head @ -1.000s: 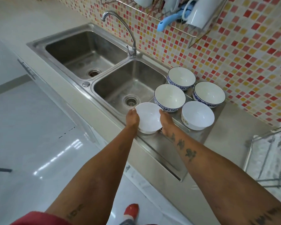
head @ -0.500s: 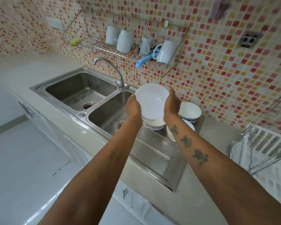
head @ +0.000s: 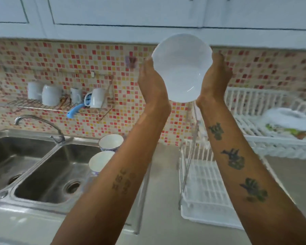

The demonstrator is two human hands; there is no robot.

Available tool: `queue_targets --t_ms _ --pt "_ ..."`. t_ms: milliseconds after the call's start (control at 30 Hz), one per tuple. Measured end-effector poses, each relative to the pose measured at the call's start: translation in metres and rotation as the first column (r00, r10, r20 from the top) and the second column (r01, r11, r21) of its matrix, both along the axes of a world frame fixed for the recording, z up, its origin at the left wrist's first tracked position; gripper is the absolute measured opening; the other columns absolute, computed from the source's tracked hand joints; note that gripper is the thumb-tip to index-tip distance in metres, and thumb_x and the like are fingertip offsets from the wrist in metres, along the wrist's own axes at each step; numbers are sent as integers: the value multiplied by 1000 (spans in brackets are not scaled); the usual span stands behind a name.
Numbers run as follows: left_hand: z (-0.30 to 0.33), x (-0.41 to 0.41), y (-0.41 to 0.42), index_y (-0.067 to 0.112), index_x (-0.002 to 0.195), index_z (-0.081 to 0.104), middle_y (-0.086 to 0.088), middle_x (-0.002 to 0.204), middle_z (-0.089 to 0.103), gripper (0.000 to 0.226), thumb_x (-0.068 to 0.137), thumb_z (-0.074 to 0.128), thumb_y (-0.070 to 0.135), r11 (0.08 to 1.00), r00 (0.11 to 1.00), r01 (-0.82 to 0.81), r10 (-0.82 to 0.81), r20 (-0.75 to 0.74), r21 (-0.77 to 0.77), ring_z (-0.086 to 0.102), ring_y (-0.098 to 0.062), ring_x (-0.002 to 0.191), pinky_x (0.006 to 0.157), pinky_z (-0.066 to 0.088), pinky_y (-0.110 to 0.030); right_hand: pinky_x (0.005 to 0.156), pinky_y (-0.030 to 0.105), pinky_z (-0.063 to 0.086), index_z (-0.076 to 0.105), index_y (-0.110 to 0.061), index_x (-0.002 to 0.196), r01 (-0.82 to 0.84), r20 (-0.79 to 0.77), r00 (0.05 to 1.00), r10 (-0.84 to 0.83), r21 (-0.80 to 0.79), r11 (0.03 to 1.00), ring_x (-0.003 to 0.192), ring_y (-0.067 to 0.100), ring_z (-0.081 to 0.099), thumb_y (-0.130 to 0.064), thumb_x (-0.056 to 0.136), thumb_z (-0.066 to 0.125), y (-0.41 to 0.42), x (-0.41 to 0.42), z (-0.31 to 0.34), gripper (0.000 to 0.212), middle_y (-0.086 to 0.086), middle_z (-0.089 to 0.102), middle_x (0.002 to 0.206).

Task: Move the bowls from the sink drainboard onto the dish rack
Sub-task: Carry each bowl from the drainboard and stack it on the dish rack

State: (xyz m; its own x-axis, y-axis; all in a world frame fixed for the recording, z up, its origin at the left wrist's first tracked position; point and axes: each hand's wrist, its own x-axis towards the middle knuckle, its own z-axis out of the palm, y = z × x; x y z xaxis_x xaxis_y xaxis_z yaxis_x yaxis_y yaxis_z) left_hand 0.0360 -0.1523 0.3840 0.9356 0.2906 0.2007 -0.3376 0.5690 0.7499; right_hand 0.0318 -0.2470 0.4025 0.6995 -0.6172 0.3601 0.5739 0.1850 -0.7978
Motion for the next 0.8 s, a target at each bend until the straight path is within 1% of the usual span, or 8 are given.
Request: queue_targets --t_ms 167,233,333,433,500,600,700,800 --pt "18 -13 -84 20 91 57 0 89 61 31 97 35 40 930 928 362 -365 -71 -57 60 -22 81 70 52 -30 62 29 38 49 -17 57 143 39 989 -144 17 990 64 17 45 -13 90 50 -92 -23 9 34 -2 49 62" --pt "23 -8 -113 22 101 59 -4 96 63 38 95 32 49 806 791 587 -591 -158 -71 61 -28 87 76 54 -39 62 28 40 51 -18 58 178 45 983 -177 -7 984 66 17 48 -14 90 51 -129 -29 10 32 -3 51 63" --pt "27 0 -149 20 108 63 -16 108 63 48 86 42 57 500 477 866 -829 -293 -3 61 -41 97 76 55 -56 63 27 37 48 -18 58 218 33 976 -216 -58 974 66 16 44 -15 87 52 -184 -33 8 29 -3 47 63" --pt "26 6 -184 16 118 61 -19 117 62 52 82 58 53 364 369 927 -848 -381 90 61 -44 103 86 52 -64 68 33 36 60 1 76 230 -51 970 -239 -141 963 75 18 44 -22 84 51 -236 -34 0 26 11 47 74" --pt "26 3 -207 13 117 59 -18 121 57 48 83 62 48 406 426 903 -810 -403 140 59 -44 106 93 48 -64 71 36 36 58 10 87 220 -122 960 -251 -219 951 79 19 44 -26 83 48 -267 -35 -7 37 22 48 81" --pt "20 -2 -233 18 89 55 -11 97 55 30 92 55 47 498 622 777 -704 -344 386 57 -32 81 79 53 -54 72 38 41 56 -13 67 151 -230 945 -233 -328 933 75 21 52 -29 82 46 -296 -46 -12 25 5 56 76" --pt "6 8 -256 15 102 55 -13 109 64 44 82 68 52 566 844 456 -520 -131 687 64 -23 77 64 57 -38 85 40 46 64 -17 89 13 -348 924 -159 -385 923 83 21 59 -36 98 30 -330 -49 -21 40 3 63 88" --pt "-15 19 -275 14 105 45 -7 107 55 58 69 85 36 593 860 272 -503 84 758 60 -21 86 64 57 -34 89 40 45 64 -16 107 -76 -460 875 -153 -442 894 93 25 59 -49 100 21 -356 -47 -29 55 7 65 99"
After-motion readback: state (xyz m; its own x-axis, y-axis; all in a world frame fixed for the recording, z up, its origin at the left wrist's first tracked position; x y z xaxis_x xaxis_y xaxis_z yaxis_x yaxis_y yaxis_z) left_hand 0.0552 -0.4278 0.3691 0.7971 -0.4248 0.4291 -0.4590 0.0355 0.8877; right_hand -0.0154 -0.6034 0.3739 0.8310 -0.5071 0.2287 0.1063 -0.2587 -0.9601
